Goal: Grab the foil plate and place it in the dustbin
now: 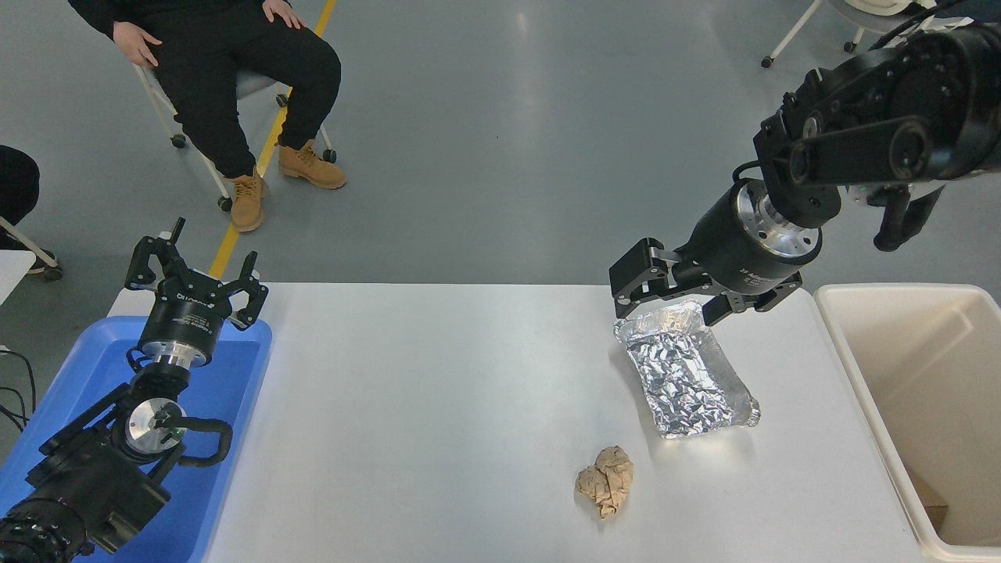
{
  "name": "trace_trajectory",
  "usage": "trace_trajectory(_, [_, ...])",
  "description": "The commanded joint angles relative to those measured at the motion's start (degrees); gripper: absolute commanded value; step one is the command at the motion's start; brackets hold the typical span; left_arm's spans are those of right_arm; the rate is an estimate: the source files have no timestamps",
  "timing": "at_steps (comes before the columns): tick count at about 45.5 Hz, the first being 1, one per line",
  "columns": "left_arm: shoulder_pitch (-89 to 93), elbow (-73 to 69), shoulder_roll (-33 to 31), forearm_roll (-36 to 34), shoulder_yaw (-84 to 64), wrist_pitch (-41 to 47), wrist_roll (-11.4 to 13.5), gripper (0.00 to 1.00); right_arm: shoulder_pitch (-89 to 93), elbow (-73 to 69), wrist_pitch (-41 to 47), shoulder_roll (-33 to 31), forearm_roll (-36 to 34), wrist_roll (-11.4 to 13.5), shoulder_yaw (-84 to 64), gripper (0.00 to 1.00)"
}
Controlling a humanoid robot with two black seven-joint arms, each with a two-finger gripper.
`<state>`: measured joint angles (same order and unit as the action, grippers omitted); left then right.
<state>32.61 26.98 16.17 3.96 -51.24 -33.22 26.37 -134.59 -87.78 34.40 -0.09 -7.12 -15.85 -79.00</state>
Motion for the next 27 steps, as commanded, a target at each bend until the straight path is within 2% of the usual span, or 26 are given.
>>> trace_trajectory(1, [0.0,0.0,0.0,0.0,0.0,-0.01,0.0,0.99,0.47,0.24,0.05,-1.05,-0.09,-0.06,-0.19,1.0])
trace_trajectory(27, [0.0,0.0,0.0,0.0,0.0,-0.01,0.0,0.99,2.13,0.51,0.05,-2.54,0.0,0.03,-2.12,1.0])
